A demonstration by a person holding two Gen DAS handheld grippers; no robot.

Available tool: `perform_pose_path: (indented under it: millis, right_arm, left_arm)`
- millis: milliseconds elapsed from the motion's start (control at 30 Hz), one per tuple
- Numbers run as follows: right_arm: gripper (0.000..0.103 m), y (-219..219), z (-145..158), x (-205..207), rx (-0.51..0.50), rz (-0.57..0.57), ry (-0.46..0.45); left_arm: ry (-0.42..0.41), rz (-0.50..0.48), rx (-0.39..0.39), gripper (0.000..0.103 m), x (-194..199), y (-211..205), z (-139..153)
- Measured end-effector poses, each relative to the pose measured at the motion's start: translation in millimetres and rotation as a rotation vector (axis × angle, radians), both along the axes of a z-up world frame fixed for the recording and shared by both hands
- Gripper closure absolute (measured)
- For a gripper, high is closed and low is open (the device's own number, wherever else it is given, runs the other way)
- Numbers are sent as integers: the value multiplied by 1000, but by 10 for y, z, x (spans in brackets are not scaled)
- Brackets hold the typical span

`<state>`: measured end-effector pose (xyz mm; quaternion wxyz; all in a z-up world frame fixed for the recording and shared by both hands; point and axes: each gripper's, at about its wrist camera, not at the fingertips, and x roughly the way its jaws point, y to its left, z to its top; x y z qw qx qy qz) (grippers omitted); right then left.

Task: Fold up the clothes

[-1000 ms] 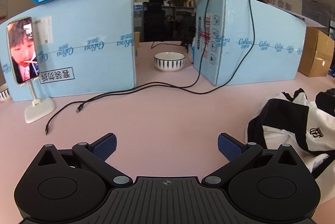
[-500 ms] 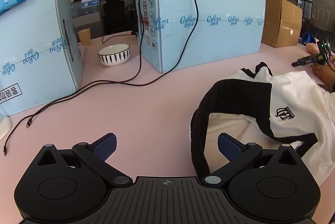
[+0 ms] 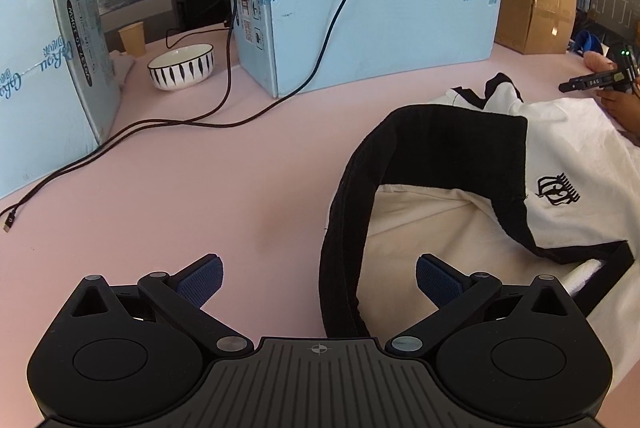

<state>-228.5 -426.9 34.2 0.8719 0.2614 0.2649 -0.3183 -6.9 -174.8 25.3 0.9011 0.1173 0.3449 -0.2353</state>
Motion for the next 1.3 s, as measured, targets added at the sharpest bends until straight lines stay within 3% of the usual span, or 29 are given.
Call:
perform_pose_path:
  millis: [100,267,400,467,500,567,600,633,767,833,1067,1300]
  right_arm:
    - [1,9,-11,74,-7,-14,-33]
    - [2,-49,-119,272,26,7,-8]
    - [5,-108,-166,220,20,-3,-64]
    - [13,-133,-182,208,8,-11,-63]
    - [20,-143,-186,211,-1,-15,-58]
    - [51,-149,-168,220,-27,-18,-43]
    - [77,-167,-172,229,-7,-3,-41]
    - [79,-196,-190,244,19,7,-35]
    - [85,-187,-197,252,-5,16,-26]
    - [97,-200,-204,230,-9,9,-34]
    - [100,-165,-116,202,-57,19,-74]
    - [101,-71,51,186,-95,51,-127]
  left_arm:
    - [24,13,4,0,72,15,-64]
    - [63,2,-26,1,155,2,-115]
    - [51,-29,-20,10,139,-108,-141]
    - [39,-39,-28,16,119,-128,-137]
    - [41,-41,-32,20,117,-138,-131]
    - [30,-47,-39,33,108,-155,-117]
    - [26,-52,-42,42,102,-163,-111]
    - [23,-58,-43,54,95,-175,-105]
    - [18,-90,-48,79,49,-225,-83]
    - [15,-112,-56,95,28,-241,-86]
    - [26,-147,-120,99,42,-161,-56]
    - [-59,-120,-145,99,29,-30,256]
